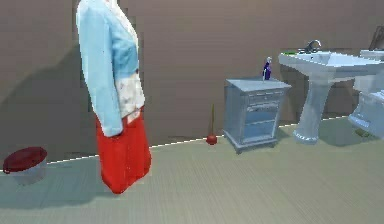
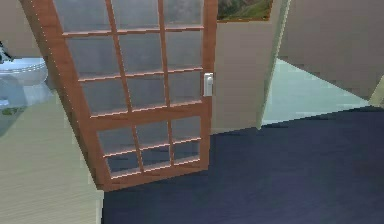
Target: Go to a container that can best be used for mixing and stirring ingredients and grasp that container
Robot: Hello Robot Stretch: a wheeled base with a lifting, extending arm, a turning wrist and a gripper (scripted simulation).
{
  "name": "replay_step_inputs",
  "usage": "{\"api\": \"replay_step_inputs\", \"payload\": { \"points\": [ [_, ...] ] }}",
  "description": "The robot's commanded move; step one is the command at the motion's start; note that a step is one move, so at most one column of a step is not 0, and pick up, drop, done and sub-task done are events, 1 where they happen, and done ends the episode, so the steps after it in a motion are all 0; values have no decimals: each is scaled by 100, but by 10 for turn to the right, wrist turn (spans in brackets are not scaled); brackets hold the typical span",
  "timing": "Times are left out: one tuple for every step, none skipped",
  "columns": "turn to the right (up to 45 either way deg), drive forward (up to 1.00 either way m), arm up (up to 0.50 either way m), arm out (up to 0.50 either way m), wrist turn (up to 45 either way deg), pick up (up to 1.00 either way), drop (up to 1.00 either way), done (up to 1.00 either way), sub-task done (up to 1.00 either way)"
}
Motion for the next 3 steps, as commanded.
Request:
{"api": "replay_step_inputs", "payload": {
  "points": [
    [-30,0,0,0,0,0,0,0,0],
    [0,70,0,0,0,0,0,0,0],
    [-450,0,0,0,0,0,0,0,0]
  ]
}}
